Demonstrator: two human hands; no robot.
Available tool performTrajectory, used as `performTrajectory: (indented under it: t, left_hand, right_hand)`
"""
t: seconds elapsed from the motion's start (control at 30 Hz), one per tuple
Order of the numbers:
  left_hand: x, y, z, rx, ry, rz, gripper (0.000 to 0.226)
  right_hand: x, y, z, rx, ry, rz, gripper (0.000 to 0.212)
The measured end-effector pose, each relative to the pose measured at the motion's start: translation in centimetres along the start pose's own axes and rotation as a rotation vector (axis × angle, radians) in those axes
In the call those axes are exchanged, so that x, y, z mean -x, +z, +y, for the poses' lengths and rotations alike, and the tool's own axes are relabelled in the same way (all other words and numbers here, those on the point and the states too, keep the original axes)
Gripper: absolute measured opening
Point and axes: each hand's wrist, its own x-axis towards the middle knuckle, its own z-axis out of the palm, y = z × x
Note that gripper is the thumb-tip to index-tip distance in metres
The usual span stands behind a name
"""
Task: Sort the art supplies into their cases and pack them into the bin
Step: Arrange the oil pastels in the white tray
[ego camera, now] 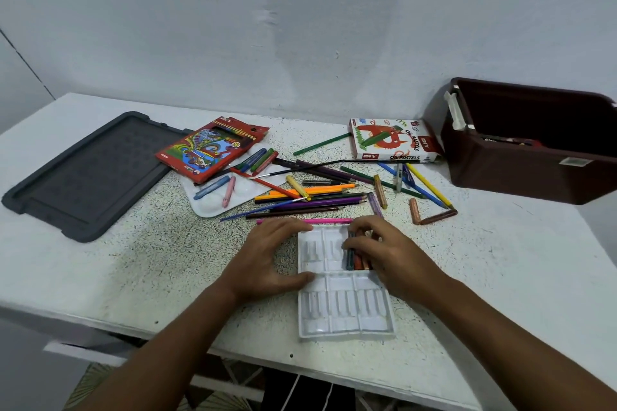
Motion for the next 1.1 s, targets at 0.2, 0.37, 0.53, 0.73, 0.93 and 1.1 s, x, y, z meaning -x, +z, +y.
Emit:
performTrajectory:
  t: [0.2, 0.37, 0.53, 0.73, 0.93, 1.1]
  left_hand:
    - [0.1, 0.0, -0.2, 0.005, -0.011, -0.011, 0.068]
    - [0.1, 0.1, -0.4, 0.0, -0.004, -0.011, 0.068]
    - [0.2, 0.1, -0.5, -0.002, -0.008, -0.016, 0.068]
    - [0.2, 0.1, -0.4, 0.002, -0.006, -0.013, 0.067]
    - [0.2, 0.1, -0.4, 0.001, -0.003, -0.011, 0.067]
    - [0.2, 0.0, -0.2, 0.001, -0.006, -0.011, 0.066]
  right_hand:
    - [0.0, 0.4, -0.3, -0.009, -0.03, 0.055, 0.055]
    - [0.5, 0.8, -0.2, -0.102, -0.063, 0.101, 0.026]
    - [1.0, 1.5, 0.1, -0.127, -0.037, 0.119, 0.024]
    - [1.5, 2.3, 0.2, -0.131, -0.022, 0.148, 0.025]
    - [1.6, 2.2, 0.1, -0.092, -0.028, 0.155, 0.025]
    - [0.8, 1.2, -0.1, -0.15, 0.001, 0.155, 0.025]
